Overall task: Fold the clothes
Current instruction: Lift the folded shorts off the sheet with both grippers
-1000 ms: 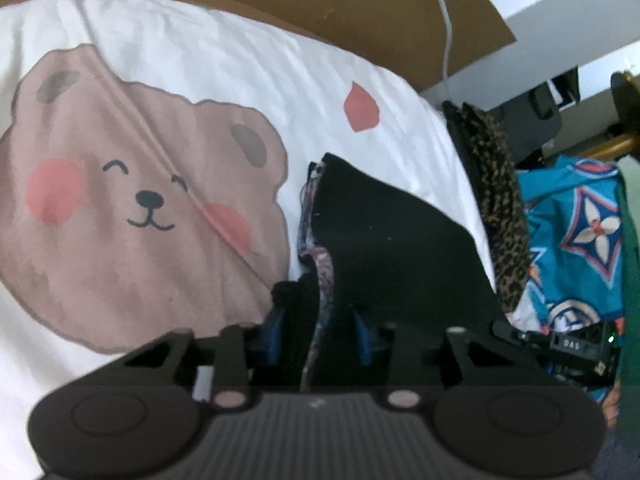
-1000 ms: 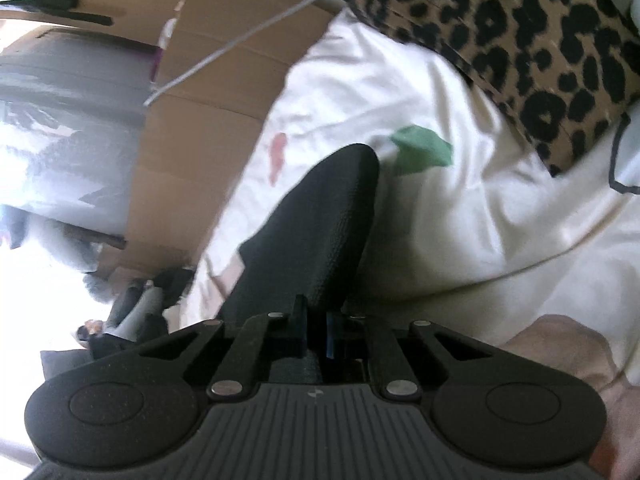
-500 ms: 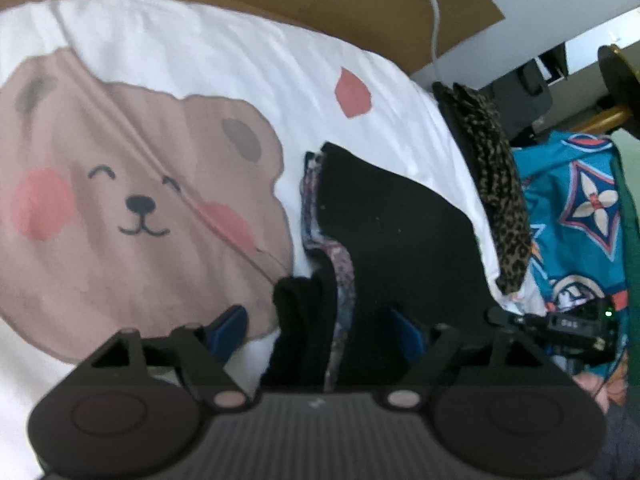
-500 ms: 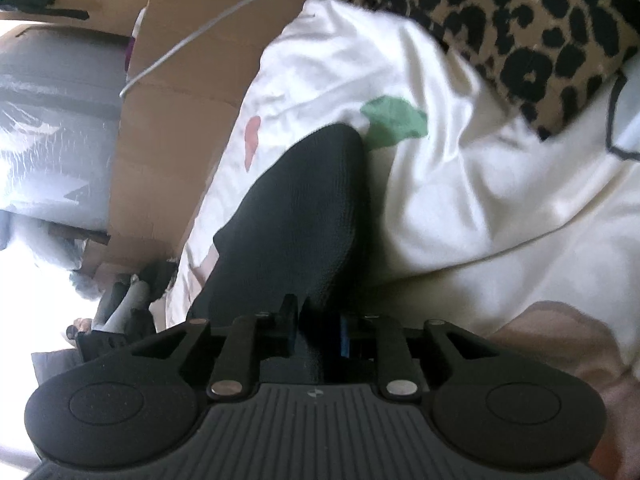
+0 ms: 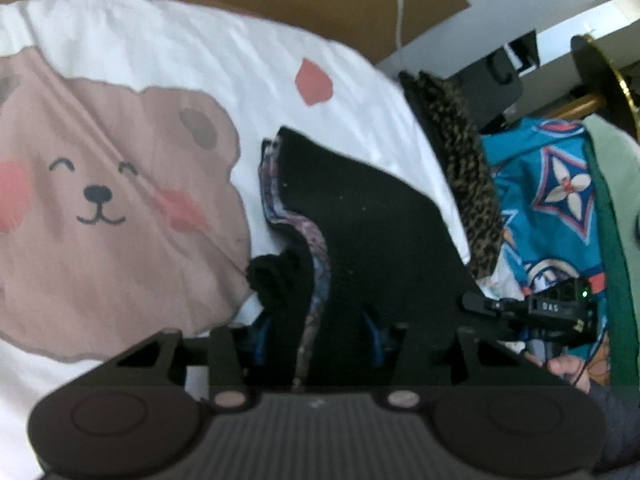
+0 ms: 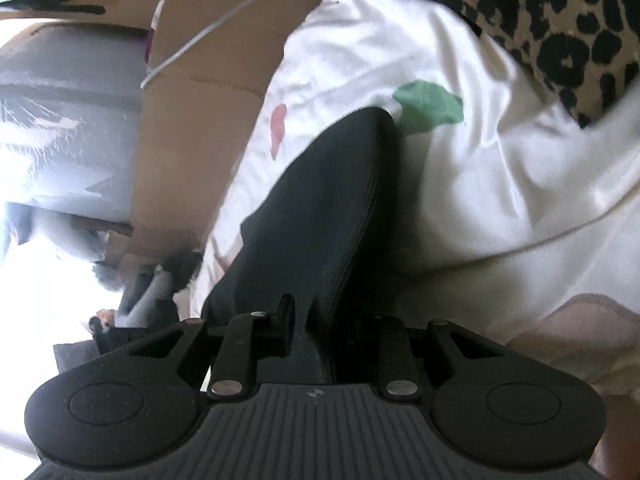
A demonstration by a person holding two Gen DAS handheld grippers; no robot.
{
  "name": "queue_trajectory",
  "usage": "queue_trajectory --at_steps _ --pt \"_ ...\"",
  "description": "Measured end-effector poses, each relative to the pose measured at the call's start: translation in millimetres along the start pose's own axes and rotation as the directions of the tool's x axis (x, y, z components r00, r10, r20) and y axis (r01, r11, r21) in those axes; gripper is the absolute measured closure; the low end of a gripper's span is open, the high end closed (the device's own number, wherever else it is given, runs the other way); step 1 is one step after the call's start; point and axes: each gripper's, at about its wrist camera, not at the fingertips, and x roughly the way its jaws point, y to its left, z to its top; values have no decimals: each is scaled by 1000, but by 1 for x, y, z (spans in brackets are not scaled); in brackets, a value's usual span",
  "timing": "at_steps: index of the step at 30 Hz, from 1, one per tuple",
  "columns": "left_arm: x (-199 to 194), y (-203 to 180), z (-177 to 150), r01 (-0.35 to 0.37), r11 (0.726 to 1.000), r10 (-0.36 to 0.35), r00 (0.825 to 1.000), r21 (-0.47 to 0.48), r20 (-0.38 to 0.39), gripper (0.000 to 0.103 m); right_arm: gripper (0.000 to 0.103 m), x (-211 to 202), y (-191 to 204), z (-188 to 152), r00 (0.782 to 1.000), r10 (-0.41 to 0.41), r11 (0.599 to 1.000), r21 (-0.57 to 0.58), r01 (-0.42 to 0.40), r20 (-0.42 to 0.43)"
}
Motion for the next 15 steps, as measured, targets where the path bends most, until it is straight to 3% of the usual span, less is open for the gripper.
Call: queue_trajectory --at_steps 3,5,8,9,13,15 --pt "6 5 1 -4 999 4 1000 -32 -6 50 78 2 -3 1 1000 -14 1000 16 13 18" --pt "14 9 2 3 998 -3 1000 -63 -12 38 78 5 -4 2 999 -28 1000 15 27 20" --pt "19 12 4 26 995 -26 1000 -92 0 35 77 9 -6 4 999 -48 999 8 48 24" --pt "19 12 6 27 995 -27 1000 -100 0 35 77 10 -7 5 998 -51 999 14 51 25" --pt "18 14 9 15 993 -16 1000 -115 -13 55 77 13 -6 9 999 -43 999 22 42 25" --pt "15 14 9 16 991 -18 1000 -132 -13 60 92 13 -2 10 998 -52 999 7 52 20"
